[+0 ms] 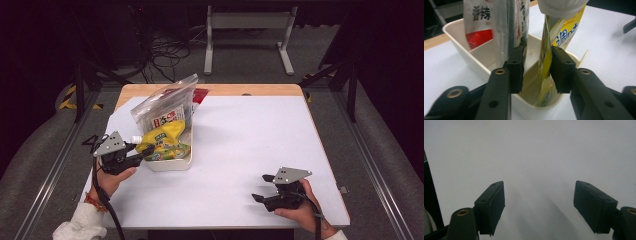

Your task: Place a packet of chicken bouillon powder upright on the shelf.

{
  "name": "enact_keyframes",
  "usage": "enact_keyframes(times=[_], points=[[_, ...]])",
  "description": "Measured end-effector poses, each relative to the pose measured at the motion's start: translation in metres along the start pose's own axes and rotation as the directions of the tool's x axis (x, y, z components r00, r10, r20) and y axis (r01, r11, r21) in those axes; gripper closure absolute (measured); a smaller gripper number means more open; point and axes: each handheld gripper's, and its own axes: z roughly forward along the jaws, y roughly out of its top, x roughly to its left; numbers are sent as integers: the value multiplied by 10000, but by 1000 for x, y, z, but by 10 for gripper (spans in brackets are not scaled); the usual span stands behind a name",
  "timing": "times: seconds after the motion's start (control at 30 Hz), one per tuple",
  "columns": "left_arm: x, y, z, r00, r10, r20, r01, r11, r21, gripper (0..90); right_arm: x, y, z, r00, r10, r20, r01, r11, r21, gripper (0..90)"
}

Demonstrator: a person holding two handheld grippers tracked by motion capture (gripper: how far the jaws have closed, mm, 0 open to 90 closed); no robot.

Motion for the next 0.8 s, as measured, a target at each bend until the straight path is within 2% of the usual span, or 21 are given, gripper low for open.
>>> enact_keyframes(times=[0.17, 0.37, 0.63, 0.8], points=[[-4, -5, -9, 9980, -234, -592, 223, 9996, -184, 547, 1, 2, -1, 9997, -155, 175, 155, 9999, -43, 253], [-15, -12, -15, 9921, -62, -1252, 57, 10000, -49, 392, 2, 4, -3, 9986, -296, 428, 306, 9993, -229, 252], [-27, -18, -19, 9903, 36, -1391, -5, 9998, 220, 253, 2, 6, -6, 9968, -354, 722, 386, 9984, -423, 240], [-33, -22, -23, 9905, 53, -1372, -29, 9998, 183, 192, 2, 8, -9, 9946, -420, 951, 473, 9974, -541, 223]])
